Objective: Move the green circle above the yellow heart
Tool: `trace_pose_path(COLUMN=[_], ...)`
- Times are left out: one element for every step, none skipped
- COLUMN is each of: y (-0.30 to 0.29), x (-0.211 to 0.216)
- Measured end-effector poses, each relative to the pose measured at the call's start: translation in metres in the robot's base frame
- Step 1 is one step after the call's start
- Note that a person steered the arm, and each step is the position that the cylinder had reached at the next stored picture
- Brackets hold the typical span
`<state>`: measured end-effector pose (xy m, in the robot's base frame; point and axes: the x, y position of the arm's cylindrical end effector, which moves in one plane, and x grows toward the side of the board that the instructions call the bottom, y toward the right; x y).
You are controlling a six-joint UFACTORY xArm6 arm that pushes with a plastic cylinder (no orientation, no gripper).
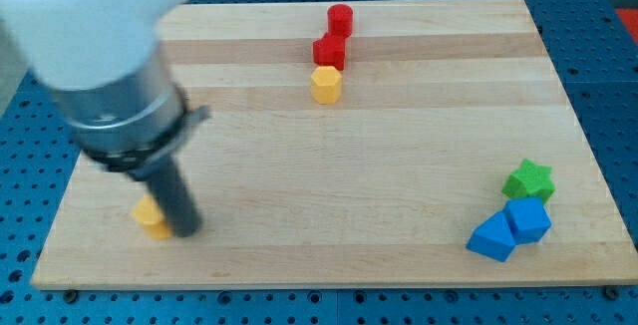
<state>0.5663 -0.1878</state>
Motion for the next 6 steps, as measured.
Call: trace_pose_path(y=[-0.019,0.064,0.061,-0.008,-0.016,-0.008], x=[-0.011,-0.094,-0.172,-0.163,-0.122,-0.138])
